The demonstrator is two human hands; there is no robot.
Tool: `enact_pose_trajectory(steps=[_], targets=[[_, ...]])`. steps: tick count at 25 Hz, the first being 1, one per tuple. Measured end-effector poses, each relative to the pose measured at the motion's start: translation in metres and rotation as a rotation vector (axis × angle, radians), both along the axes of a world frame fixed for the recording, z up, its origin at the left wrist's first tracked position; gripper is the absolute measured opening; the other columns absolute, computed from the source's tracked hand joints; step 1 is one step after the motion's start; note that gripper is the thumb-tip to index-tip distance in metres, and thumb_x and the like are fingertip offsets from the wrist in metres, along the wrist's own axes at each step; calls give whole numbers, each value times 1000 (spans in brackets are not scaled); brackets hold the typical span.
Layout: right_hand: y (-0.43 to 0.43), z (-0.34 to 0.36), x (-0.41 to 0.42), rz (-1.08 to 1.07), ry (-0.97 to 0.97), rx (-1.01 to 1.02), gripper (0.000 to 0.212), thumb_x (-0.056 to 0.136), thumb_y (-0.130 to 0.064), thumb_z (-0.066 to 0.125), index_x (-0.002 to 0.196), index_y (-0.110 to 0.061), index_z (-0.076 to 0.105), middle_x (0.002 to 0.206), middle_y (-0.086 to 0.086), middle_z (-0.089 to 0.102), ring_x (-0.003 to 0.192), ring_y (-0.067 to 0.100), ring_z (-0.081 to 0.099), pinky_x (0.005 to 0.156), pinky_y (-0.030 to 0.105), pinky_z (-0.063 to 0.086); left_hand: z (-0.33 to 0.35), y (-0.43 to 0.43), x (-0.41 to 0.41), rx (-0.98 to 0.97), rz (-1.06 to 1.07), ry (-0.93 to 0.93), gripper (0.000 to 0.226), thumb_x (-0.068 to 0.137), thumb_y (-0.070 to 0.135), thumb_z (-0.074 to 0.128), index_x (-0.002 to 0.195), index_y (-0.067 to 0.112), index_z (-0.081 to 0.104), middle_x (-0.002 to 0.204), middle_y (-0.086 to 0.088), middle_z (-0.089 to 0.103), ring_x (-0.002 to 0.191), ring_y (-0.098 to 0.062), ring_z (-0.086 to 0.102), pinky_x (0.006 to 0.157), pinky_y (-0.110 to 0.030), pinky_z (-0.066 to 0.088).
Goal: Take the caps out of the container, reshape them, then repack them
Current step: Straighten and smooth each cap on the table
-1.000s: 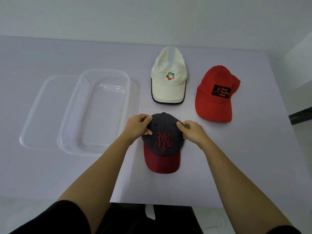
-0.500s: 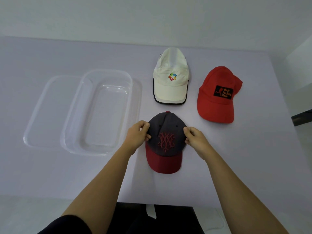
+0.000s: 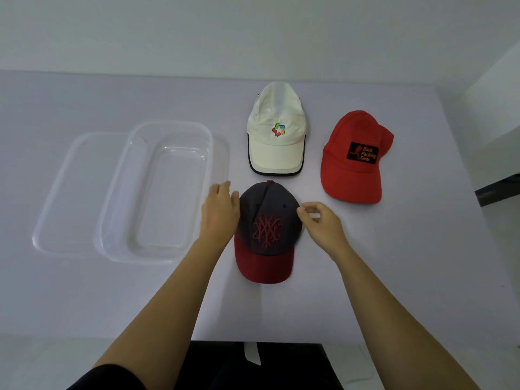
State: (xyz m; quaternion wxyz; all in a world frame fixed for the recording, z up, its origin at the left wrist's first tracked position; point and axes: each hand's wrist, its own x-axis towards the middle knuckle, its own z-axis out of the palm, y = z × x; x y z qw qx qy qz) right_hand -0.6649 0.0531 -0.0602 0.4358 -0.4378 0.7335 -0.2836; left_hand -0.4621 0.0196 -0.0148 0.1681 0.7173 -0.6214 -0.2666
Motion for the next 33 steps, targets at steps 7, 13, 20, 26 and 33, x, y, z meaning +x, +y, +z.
enact_pose_trajectory(steps=[7,13,20,26,33], targets=[[-23,19,-68,-65,407,-369,53,85,-2,55,136,-5,40,135,14,48,124,24,46,104,29,36,32,-28,-93,-358,-294,124,38,93,6,46,130,-4,49,131,-22,54,114,-34,57,96,-37,46],[-43,-22,-144,167,504,6,99,73,-14,66,148,-3,2,156,21,7,145,32,7,117,46,17,-41,-46,-176,80,-639,-23,80,88,11,52,148,-1,0,157,-22,-4,146,-36,2,118,-39,11],[-31,-41,-153,318,597,-50,94,80,-20,63,147,1,0,156,22,7,143,34,18,116,43,23,-88,-40,-219,99,-629,-126,75,99,28,39,147,6,-14,154,-27,-16,144,-42,-9,117,-49,13],[-28,-37,-159,71,632,-73,62,93,-11,44,147,-3,16,143,21,41,111,41,57,85,47,48,-72,-19,-222,75,-626,-91,65,101,18,32,149,15,-12,157,-18,-15,146,-36,-8,115,-48,17],[-10,-23,-150,-24,554,-241,59,92,-15,49,145,-8,25,139,17,48,115,35,55,90,47,50,-56,-13,-219,-120,-520,-33,71,93,7,51,147,-2,7,151,-33,17,141,-45,20,108,-53,31]])
